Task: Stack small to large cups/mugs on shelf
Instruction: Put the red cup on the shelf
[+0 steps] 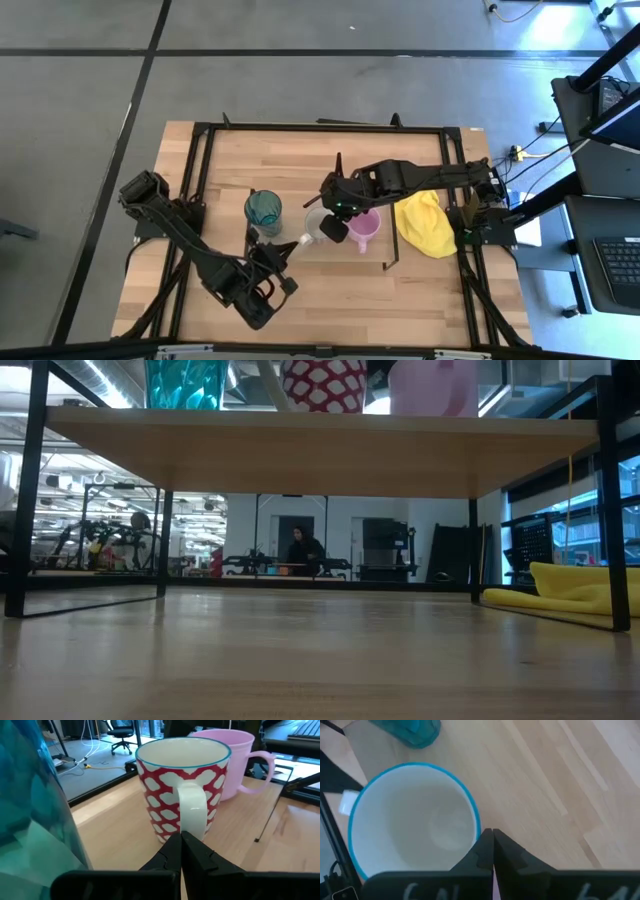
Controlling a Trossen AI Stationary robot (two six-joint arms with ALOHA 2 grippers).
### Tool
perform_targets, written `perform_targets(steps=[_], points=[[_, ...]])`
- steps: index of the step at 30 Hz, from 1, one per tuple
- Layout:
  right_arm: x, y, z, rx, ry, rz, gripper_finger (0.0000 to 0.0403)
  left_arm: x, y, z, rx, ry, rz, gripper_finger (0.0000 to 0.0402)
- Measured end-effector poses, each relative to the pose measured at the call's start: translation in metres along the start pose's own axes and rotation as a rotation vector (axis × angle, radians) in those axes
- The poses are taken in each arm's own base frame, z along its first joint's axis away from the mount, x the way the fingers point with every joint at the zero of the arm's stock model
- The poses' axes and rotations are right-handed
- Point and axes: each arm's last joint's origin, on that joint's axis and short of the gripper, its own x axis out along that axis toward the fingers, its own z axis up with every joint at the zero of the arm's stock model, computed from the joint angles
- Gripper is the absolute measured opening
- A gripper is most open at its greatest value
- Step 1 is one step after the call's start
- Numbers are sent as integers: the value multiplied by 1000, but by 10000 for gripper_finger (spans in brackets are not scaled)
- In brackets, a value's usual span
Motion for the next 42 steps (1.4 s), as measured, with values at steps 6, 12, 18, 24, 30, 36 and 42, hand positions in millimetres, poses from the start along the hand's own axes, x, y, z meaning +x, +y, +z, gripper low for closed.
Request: perform_targets(steps=[6, 12, 18, 24, 30, 36, 42], points=[[0, 0, 6, 11, -48, 22, 3, -3, -4, 1, -17, -7, -24, 0], [1, 2, 10, 19, -73, 50, 3, -4, -11, 5, -17, -30, -46, 0], [1, 1, 10, 20, -70, 50, 3, -3, -12, 6, -6, -34, -48, 0], [2, 1, 10, 18, -71, 44, 3, -3, -13, 6, -18, -35, -52, 0], [2, -5, 10, -2, -74, -21, 3, -3, -13, 6, 1, -34, -52, 0], [2, -15, 0, -50, 24, -133, 3, -3, -13, 6, 36, -32, -53, 0], [2, -13, -3, -59, 63, -101, 3, -3, -13, 6, 37, -32, -53, 0]])
